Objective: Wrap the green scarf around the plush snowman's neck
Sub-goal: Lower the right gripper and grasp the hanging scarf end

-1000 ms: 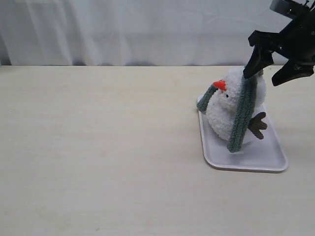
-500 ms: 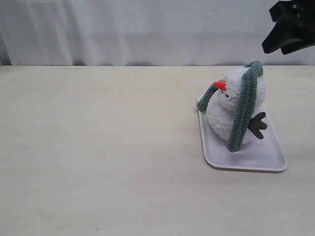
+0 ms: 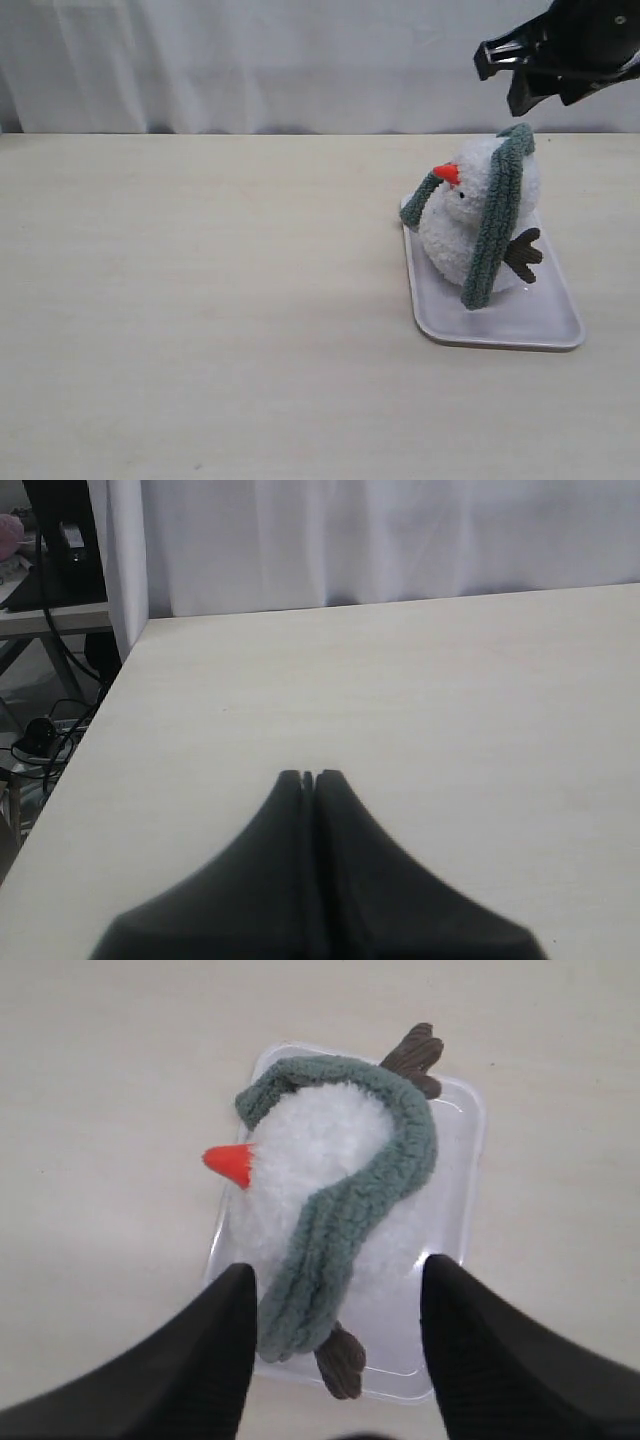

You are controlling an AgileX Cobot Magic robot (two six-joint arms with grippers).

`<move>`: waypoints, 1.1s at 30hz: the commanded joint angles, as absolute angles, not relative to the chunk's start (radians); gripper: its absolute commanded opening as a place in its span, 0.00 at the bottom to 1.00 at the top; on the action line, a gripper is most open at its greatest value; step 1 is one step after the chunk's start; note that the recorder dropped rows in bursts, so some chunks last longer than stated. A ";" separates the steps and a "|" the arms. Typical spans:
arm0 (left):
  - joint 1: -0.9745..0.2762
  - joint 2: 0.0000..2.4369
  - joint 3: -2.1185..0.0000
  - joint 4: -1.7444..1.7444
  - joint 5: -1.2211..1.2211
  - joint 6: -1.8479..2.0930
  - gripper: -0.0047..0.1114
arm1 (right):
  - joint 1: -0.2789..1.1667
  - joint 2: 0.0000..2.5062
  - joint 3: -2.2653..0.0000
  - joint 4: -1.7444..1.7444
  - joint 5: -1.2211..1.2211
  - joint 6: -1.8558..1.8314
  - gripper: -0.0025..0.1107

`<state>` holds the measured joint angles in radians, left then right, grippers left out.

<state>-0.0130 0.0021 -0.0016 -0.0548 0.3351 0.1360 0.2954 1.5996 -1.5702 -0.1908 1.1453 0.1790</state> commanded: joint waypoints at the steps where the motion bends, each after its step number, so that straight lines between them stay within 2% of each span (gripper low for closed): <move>1: -0.017 0.000 0.000 -0.061 0.323 0.134 0.04 | 0.328 1.669 -1.576 -0.241 1.129 0.264 0.48; 12: -0.017 0.000 0.000 -0.061 0.323 0.134 0.04 | 0.326 1.780 -1.576 -0.351 1.124 0.362 0.39; 23: -0.017 0.000 0.000 -0.061 0.323 0.134 0.04 | 0.326 1.796 -1.576 -0.440 1.149 0.364 0.07; 33: -0.017 0.000 0.000 -0.061 0.323 0.134 0.04 | 0.326 1.772 -1.576 -0.538 1.221 0.364 0.06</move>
